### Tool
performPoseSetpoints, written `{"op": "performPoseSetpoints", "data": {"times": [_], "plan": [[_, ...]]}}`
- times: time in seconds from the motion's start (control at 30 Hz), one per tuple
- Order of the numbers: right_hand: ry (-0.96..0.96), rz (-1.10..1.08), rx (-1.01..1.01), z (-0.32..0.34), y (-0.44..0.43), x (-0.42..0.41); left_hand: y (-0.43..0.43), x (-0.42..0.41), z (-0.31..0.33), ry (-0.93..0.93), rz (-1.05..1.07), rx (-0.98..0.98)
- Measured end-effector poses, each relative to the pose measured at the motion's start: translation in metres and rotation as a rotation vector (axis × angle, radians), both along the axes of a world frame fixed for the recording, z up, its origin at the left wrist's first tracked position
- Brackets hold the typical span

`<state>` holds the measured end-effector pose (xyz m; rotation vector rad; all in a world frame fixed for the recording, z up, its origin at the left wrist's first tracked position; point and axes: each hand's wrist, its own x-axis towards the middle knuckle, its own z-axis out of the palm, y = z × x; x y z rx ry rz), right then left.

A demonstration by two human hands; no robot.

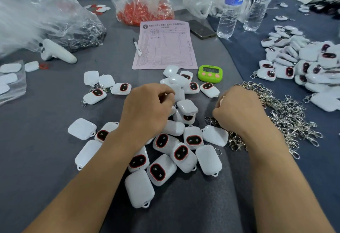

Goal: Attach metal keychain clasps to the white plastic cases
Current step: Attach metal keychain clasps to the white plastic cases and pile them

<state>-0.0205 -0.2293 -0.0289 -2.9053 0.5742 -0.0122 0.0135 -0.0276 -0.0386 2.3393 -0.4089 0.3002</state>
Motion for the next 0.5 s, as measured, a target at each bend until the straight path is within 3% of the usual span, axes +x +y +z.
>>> {"op": "performPoseSetpoints", "data": {"times": [0.33, 0.5], "plan": [[-0.068, 0.055, 0.015, 0.001, 0.005, -0.004, -0.013, -0.029, -0.013, -0.002, -0.010, 0.081], [-0.164, -0.009, 0.092, 0.006, 0.003, -0.005, 0.017, -0.008, -0.005, -0.092, 0.193, 0.014]]}}
